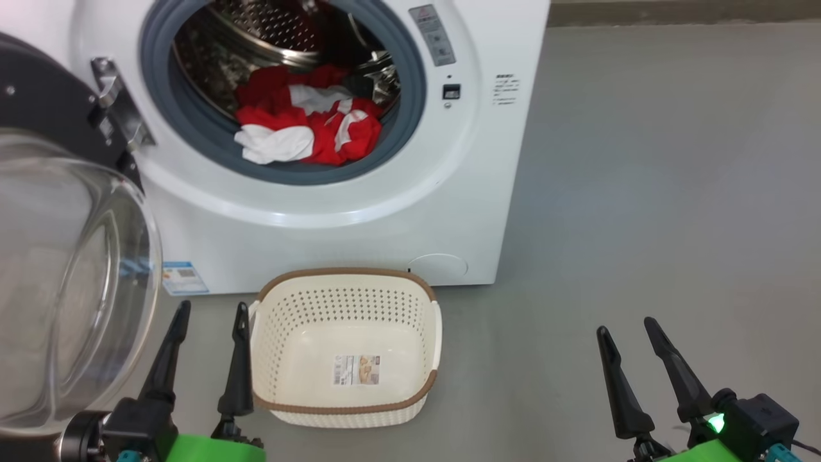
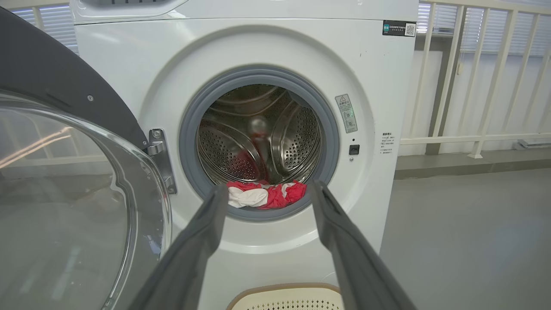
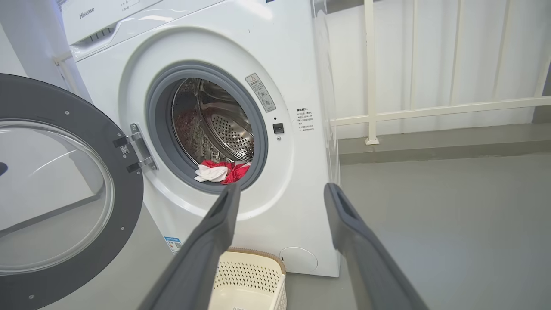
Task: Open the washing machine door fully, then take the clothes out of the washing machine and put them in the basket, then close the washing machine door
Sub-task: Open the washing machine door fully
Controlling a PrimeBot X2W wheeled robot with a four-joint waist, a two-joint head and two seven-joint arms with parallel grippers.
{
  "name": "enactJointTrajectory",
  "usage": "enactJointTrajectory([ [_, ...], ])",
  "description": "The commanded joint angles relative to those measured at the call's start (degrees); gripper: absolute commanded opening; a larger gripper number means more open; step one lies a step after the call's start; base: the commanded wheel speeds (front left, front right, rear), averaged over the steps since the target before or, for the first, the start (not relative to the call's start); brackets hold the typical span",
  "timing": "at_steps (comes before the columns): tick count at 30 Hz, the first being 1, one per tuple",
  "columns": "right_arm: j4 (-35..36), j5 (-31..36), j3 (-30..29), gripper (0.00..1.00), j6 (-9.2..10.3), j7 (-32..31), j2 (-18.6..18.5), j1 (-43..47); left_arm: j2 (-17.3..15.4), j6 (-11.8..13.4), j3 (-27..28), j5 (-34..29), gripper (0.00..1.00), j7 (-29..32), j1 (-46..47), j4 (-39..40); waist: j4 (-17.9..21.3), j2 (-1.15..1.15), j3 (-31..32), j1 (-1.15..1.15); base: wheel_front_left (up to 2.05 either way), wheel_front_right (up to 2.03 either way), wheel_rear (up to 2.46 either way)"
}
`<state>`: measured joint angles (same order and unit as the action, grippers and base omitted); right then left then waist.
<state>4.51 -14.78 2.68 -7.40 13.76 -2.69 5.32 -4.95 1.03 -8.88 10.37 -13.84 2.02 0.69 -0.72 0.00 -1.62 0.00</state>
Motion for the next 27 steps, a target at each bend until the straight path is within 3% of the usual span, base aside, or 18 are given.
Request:
enactJointTrajectory([
  [1, 1.21, -0.47, 0.98, 1.0, -0.09, 0.75, -0.19, -0.31, -0.9, 0.66, 2.12, 0.28, 1.0, 0.21, 0.73, 1.85, 0.98, 0.0, 0.73, 0.0, 0.0, 0.0, 0.0],
  [27, 1.82, -0.45, -0.01, 1.0, -0.09, 1.16, -0.19, -0.59, -1.05, 2.11, 1.78, 1.56, 1.0, 0.5, 0.67, 2.05, 0.12, 0.0, -1.5, 0.0, 0.0, 0.0, 0.0],
])
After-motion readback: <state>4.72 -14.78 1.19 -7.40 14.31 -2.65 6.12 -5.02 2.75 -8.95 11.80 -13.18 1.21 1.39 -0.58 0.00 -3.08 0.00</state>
